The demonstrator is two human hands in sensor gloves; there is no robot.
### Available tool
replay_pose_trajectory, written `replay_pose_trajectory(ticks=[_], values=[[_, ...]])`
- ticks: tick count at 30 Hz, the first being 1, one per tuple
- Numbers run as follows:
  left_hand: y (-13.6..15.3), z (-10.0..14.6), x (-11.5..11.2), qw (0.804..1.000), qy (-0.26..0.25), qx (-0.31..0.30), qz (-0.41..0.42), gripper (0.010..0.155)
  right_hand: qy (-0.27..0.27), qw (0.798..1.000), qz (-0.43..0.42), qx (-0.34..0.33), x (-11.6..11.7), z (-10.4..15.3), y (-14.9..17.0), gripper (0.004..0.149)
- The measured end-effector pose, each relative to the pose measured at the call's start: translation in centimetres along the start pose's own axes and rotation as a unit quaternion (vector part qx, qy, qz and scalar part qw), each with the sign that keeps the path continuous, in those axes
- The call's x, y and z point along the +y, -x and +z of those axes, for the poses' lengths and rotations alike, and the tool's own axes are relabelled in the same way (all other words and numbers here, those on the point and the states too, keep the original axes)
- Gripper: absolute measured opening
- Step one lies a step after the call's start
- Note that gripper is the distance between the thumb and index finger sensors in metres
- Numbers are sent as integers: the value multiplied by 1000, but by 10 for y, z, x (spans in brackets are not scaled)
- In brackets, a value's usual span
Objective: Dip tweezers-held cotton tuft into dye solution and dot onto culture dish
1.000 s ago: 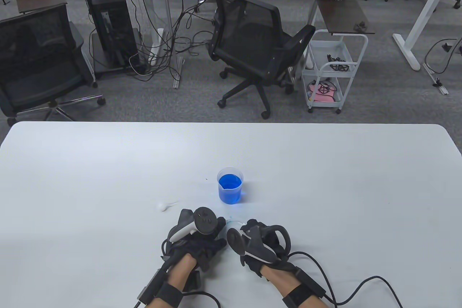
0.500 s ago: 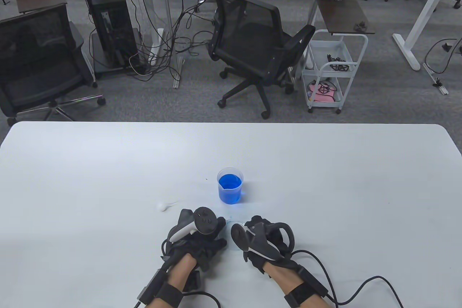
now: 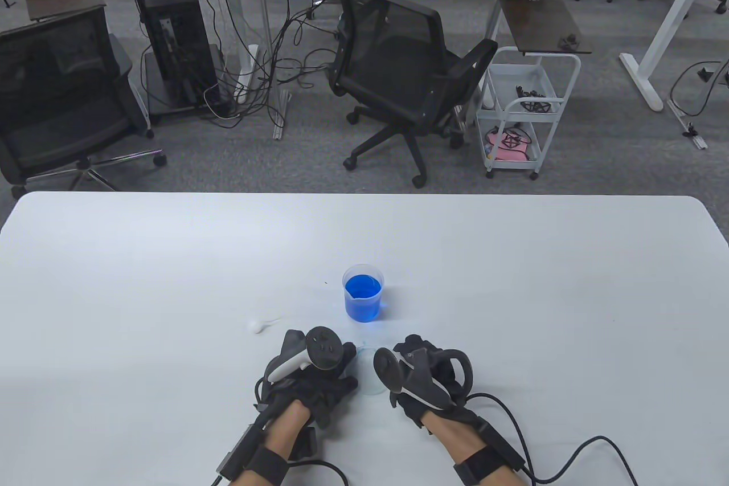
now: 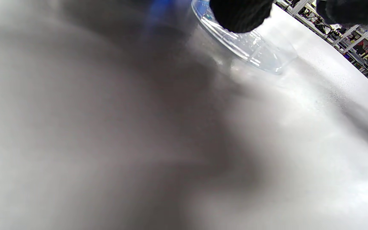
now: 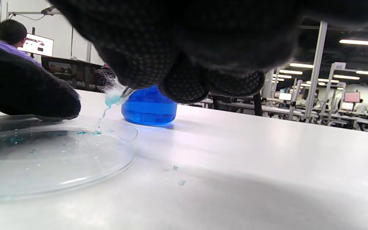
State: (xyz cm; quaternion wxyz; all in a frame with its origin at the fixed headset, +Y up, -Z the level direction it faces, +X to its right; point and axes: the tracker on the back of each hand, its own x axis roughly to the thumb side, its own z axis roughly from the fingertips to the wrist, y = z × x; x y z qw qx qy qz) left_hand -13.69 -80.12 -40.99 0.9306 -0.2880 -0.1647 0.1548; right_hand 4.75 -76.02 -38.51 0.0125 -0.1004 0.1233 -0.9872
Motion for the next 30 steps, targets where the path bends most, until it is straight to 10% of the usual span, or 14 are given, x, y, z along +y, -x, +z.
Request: replay_pose_trajectory(ticks=[30], values=[[1,0,2,1000,1,5,-2,70,-36,998,26,-33,16,13,-8,40]])
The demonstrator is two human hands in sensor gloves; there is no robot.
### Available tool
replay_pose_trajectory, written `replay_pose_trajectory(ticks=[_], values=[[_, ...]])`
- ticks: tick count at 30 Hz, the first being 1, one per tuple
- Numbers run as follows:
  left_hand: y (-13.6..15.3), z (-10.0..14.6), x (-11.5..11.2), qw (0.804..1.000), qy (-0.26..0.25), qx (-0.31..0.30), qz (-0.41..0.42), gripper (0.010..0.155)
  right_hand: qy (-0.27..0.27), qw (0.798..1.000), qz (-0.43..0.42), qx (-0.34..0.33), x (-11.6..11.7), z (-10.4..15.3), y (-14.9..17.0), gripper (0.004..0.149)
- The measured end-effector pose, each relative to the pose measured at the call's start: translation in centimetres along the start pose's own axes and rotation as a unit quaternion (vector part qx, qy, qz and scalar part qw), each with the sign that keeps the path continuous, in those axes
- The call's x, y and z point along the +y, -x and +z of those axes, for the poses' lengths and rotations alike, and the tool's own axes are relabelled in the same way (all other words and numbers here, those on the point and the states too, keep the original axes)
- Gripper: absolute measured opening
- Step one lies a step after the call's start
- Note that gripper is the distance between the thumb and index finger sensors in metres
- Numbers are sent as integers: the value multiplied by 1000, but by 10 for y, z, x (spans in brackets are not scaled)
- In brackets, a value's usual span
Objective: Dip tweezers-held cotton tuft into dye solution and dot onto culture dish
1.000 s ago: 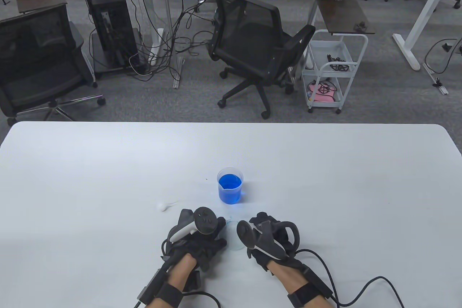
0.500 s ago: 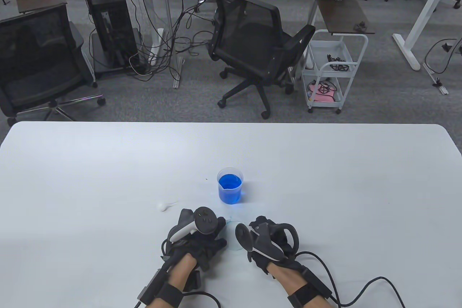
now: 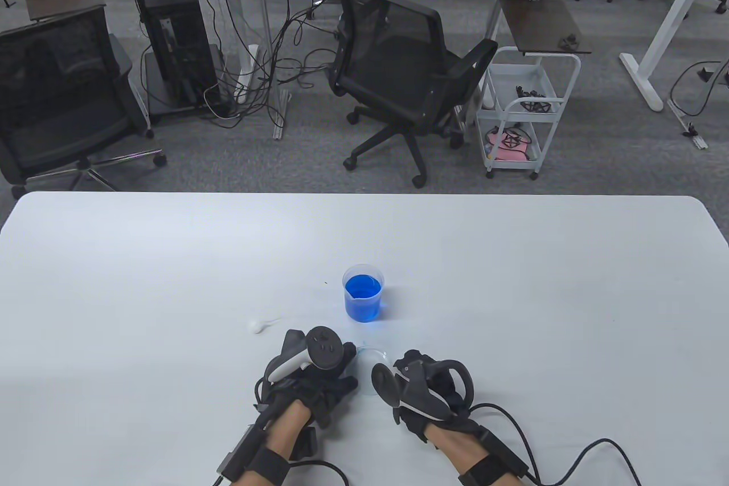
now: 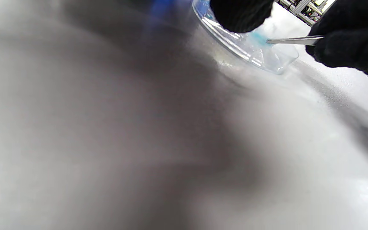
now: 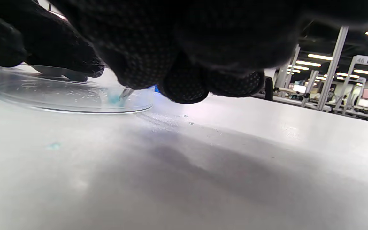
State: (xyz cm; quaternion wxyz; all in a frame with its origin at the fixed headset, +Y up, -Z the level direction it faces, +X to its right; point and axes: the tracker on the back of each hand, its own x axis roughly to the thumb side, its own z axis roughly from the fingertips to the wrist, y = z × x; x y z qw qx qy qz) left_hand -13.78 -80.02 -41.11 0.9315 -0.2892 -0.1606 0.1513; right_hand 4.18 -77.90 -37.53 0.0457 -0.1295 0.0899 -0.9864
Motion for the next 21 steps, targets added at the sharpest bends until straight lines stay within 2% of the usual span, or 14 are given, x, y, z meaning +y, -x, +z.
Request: replay_pose_trajectory(ticks=[8,15,21], values=[[0,0,0,1000,1,-1,2,70,36,999,-36,-3,-23,10,3,41],[0,0,0,1000,0,-1,1,70,3,1000,-12,-23,-4,8,-10,40],[0,0,0,1000,0,0,1,70,7,1000,-16,-22,-6,8,-9,40]])
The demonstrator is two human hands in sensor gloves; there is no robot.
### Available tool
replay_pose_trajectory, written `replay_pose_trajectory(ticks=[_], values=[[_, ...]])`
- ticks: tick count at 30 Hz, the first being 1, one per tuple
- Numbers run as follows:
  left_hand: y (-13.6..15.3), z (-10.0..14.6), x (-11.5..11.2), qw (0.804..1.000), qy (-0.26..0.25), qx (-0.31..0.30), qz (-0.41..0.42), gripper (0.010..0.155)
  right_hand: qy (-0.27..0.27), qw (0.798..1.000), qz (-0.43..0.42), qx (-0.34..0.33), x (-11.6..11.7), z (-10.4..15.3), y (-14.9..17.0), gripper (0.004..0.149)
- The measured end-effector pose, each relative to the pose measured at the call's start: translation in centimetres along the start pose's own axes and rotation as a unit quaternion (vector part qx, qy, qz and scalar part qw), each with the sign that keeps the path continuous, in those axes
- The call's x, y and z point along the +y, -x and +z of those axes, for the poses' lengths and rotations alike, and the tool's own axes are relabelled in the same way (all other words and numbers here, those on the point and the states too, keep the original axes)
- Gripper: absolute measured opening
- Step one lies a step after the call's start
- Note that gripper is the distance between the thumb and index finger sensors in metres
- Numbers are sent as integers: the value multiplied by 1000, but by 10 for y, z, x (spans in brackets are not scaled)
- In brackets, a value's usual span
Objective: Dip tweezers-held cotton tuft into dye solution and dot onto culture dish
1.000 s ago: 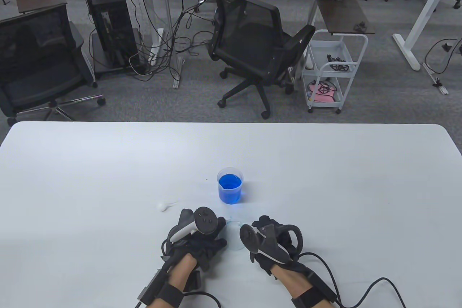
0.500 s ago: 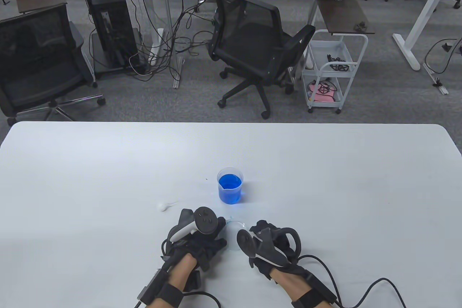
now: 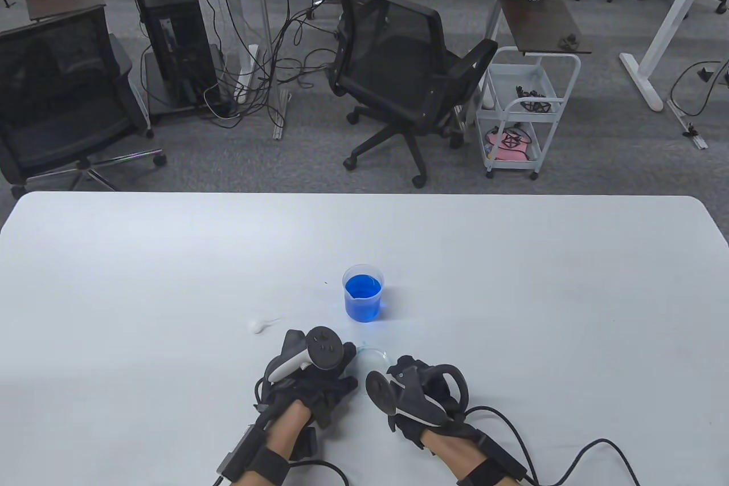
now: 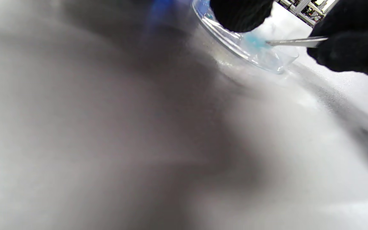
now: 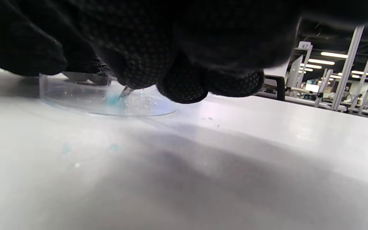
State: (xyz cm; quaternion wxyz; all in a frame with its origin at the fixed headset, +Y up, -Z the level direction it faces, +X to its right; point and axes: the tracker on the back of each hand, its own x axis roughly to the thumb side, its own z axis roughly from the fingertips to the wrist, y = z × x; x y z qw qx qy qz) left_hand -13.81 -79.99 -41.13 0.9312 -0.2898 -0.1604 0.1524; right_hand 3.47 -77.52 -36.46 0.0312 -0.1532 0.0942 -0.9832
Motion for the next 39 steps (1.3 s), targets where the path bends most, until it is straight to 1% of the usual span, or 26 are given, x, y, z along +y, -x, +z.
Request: replay_pose_trajectory(ticks=[3,6,9,14,17,21,24,27,29,33,35,39], values=[[0,0,0,1000,0,0,-1,70,22,1000,-18,3,-14,3,2,40],[0,0,0,1000,0,1,-1,70,35,999,-28,1,-21,7,1,40],[0,0,0,1000,0,1,-1,70,26,999,-24,-6,-17,7,-3,41],[0,0,0,1000,0,1,-1,70,-1,1000,-3,-16,-1,5,-10,41],[0,0,0,1000,-1,2,-3,70,-6,1000,0,-18,2,4,-11,41],[-1,0,0,1000,-1,2,-4,70,2,1000,-7,-13,-3,2,-10,41],[-1,-1,-1,1000,-1,1,-4,70,28,999,-24,-1,-16,0,-6,41],[-1,-1,-1,1000,-1,1,-4,70,39,999,-32,4,-21,-3,-5,41],[-1,-1,-1,1000,-1,1,-4,70,29,999,-27,3,-18,-4,-6,41],[-2,0,-2,1000,-1,1,-4,70,6,1000,-4,-8,-1,-6,-11,41],[-2,0,-2,1000,-1,1,-4,70,-1,1000,3,-12,3,-6,-12,41],[-2,0,-2,1000,-1,1,-4,70,4,1000,0,-8,2,-6,-11,41]])
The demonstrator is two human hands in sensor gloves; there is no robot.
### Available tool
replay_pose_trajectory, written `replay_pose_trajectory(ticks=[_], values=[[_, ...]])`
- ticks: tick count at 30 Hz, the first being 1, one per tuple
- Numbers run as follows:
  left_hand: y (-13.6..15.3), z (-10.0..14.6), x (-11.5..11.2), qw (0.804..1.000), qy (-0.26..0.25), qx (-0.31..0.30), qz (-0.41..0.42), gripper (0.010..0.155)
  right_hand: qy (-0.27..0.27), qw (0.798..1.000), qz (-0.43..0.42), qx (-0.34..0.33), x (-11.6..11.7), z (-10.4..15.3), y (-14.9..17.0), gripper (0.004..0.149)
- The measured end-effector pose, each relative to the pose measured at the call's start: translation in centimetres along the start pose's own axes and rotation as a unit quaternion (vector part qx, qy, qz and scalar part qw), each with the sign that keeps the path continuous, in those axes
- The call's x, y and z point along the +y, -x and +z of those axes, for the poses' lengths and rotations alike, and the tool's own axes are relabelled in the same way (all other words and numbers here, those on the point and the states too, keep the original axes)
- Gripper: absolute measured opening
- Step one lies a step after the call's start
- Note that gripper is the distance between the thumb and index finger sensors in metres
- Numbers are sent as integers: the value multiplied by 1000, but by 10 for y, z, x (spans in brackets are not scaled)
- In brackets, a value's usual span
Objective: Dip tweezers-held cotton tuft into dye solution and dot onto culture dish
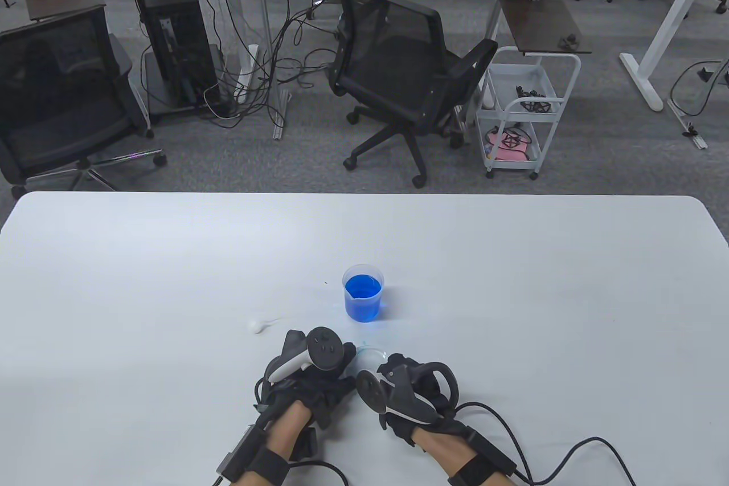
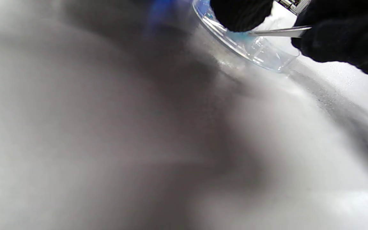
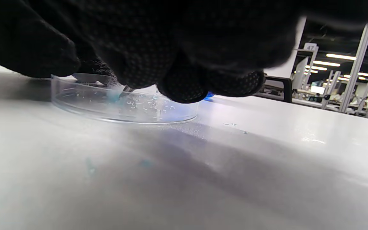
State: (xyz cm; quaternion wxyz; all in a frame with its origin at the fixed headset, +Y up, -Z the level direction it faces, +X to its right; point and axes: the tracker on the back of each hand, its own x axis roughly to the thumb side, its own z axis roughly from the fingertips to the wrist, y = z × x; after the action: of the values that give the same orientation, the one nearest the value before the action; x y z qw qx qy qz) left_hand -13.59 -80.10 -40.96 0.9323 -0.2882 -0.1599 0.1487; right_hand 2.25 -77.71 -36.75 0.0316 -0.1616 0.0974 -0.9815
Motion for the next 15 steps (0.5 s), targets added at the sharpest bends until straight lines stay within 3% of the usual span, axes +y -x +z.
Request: replay_pose_trajectory(ticks=[7,15], values=[[0,0,0,1000,0,-1,0,70,37,999,-23,27,-19,-6,12,40],[0,0,0,1000,1,-2,1,70,3,1000,7,18,2,-10,9,40]])
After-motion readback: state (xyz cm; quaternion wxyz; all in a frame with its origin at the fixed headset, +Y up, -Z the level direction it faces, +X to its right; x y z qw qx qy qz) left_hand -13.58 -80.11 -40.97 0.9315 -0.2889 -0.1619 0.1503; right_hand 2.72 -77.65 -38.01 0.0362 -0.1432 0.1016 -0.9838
